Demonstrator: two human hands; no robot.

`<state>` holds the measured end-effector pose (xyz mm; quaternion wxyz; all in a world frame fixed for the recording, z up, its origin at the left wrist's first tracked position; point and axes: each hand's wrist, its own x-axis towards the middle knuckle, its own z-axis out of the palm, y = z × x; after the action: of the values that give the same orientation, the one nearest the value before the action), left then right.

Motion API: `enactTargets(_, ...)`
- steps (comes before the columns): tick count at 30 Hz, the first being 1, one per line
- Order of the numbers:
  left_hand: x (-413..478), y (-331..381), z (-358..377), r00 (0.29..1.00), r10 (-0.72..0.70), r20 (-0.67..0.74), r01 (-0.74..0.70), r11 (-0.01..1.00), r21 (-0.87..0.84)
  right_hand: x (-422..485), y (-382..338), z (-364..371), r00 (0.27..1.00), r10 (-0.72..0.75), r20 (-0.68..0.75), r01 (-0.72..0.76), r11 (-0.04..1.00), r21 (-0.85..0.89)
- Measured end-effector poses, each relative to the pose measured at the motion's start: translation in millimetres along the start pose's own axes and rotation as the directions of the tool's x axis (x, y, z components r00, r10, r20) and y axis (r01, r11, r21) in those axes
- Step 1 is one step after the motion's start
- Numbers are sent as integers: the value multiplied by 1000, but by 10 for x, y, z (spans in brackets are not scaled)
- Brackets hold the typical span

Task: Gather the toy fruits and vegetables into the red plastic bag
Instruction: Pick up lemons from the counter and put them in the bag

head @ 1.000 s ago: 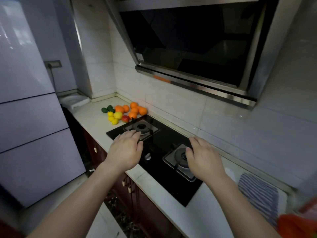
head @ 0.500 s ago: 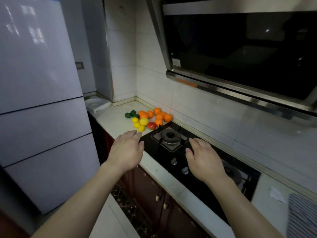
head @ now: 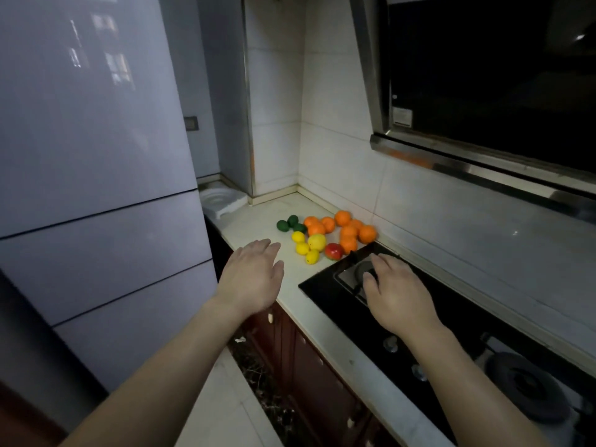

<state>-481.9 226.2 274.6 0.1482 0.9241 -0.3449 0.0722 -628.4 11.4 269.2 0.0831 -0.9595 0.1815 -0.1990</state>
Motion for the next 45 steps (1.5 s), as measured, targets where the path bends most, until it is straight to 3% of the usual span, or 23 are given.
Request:
enactTargets(5, 597, -371, 31, 999, -46, 6, 45, 998, 38, 810, -34, 363, 999, -47, -28, 49, 995, 87)
enactTargets(13, 1375, -843, 164, 999, -50, 13, 50, 999, 9, 1615, -177, 798, 999, -48, -7, 49, 996, 74)
enactTargets(30, 2921, -2348, 539, 968, 244, 63, -235, 964, -122, 2642, -1095, 1649, 976, 218, 18, -215, 970, -113)
enactTargets(36, 3252, -2401, 809, 926, 366, 97, -347, 922, -171, 2677, -1079, 1835, 940, 340, -18, -339, 933, -120)
enactTargets(45, 3756, -2121, 1471, 866, 449, 219, -412, 890, -193, 2810, -597, 2298, 895, 441, 61, -434, 895, -100)
